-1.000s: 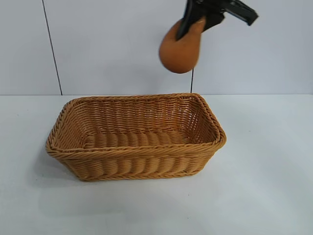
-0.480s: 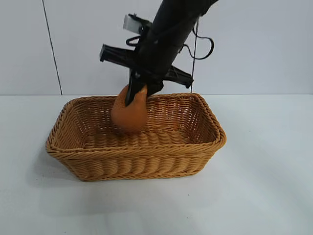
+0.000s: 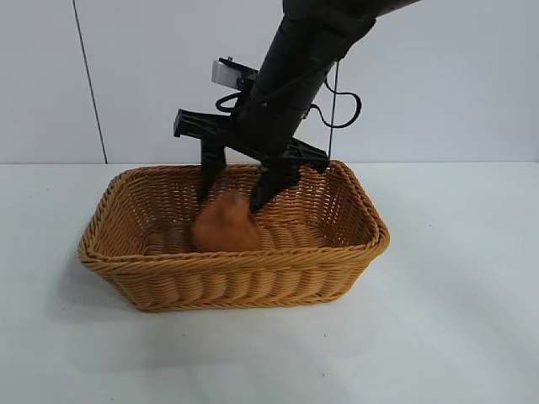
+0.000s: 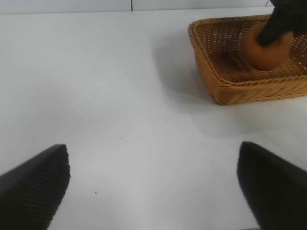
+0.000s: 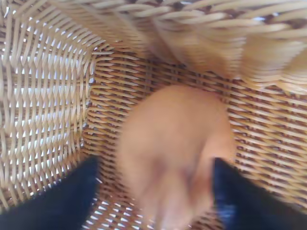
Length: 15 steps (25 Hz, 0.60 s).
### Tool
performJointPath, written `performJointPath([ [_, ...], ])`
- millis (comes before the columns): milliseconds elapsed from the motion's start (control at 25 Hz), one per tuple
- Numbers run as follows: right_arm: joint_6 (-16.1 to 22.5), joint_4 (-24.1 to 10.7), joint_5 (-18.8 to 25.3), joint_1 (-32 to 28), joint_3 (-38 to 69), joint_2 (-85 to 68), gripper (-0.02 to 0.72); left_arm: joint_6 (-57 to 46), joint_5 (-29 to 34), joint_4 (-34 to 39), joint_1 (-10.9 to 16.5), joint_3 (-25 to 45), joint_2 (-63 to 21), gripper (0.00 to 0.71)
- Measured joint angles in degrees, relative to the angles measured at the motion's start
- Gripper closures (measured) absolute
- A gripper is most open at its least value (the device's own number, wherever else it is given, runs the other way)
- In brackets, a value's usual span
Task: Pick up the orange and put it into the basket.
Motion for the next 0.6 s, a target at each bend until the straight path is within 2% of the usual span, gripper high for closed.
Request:
performJointPath([
  [120,2.38,-7.10,8.45,0.00,-6.15,-0.11,0.010,0.00,0.00,0.04,0.00,0.00,0.00,0.038],
  [200,3.92,-11.69,10.60,-0.14,-9.95,-0.37,0.010,0.00,0.00,0.11,0.00,0.00,0.00,0.038],
  [280,5.23,-14.31,10.81,-0.73,-12.49,-0.52,0.010,0.00,0.00,0.12,0.00,0.00,0.00,0.038],
  [440,6.52,-15.34,10.86,-4.03,-13.66,-0.70,0.010,0.00,0.00,0.12,0.00,0.00,0.00,0.038],
  [600,6.39,-15.66,11.21,-11.99,-13.66,-0.46,0.010,0.00,0.00,0.12,0.00,0.00,0.00,0.038],
])
